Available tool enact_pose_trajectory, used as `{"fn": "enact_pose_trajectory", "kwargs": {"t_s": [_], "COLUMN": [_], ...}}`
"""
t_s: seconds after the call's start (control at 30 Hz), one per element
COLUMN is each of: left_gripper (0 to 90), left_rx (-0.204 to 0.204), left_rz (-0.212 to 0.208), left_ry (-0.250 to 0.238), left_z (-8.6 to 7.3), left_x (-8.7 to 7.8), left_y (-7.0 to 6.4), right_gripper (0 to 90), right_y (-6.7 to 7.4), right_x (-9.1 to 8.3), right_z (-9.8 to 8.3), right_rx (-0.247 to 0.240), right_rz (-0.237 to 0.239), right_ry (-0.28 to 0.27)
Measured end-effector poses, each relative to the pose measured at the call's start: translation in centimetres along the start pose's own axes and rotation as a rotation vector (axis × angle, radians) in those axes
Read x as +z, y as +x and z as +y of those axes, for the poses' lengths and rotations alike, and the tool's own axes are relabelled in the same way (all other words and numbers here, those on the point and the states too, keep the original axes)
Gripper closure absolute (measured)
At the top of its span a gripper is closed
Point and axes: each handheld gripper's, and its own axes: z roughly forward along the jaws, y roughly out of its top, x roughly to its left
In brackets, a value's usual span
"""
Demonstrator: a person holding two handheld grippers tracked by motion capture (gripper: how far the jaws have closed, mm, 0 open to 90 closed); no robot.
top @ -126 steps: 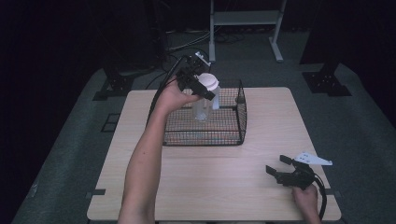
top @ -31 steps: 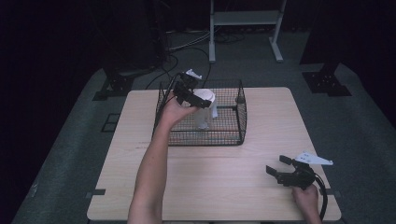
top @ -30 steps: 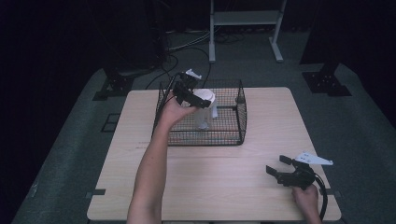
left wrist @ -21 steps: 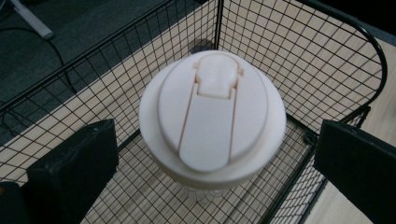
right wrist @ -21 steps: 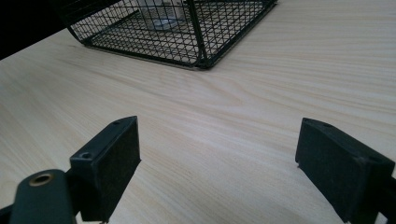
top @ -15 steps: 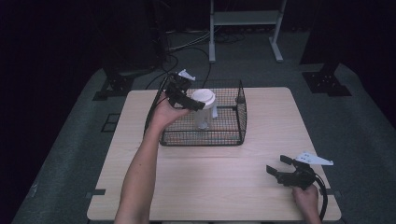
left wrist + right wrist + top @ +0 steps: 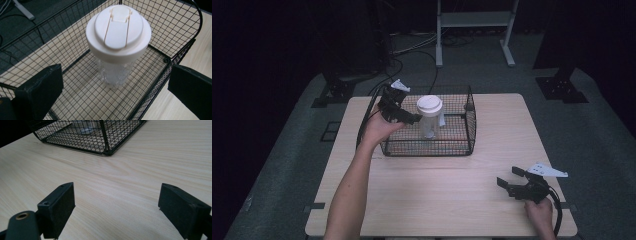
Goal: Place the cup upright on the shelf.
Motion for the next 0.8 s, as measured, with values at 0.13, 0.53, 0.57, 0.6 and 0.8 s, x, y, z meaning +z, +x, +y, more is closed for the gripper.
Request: {"fn": "enact_pose_trajectory", "kwargs": {"t_s": [0.13,0.53,0.57,0.6,0.8], "left_gripper": [0.0,0.0,0.0,0.0,0.0], "left_rx": [-0.006,0.022,0.025,0.027,0.04], "left_rz": [-0.008,-0.028,-0.031,-0.03,-0.03], "left_ry": [-0.007,-0.021,-0.023,-0.026,-0.03], "left_z": [-0.8,-2.9,-3.0,-3.1,-3.8], "left_x": [-0.4,-1.0,-1.1,-1.1,-1.4], "left_y": [0.1,-1.0,-1.2,-1.4,-2.0], "right_gripper": [12.9,12.9,12.9,12.9,12.9], "right_y": [0.0,0.0,0.0,0.0,0.0], "right_x": [0.0,0.1,0.1,0.0,0.1], "right_z": [0.0,0.0,0.0,0.0,0.0], "right_rx": [0.001,0.007,0.008,0.01,0.005], "right_rz": [-0.002,-0.004,-0.004,-0.004,-0.008], "right_ry": [0.001,0.009,0.009,0.009,0.009]}}
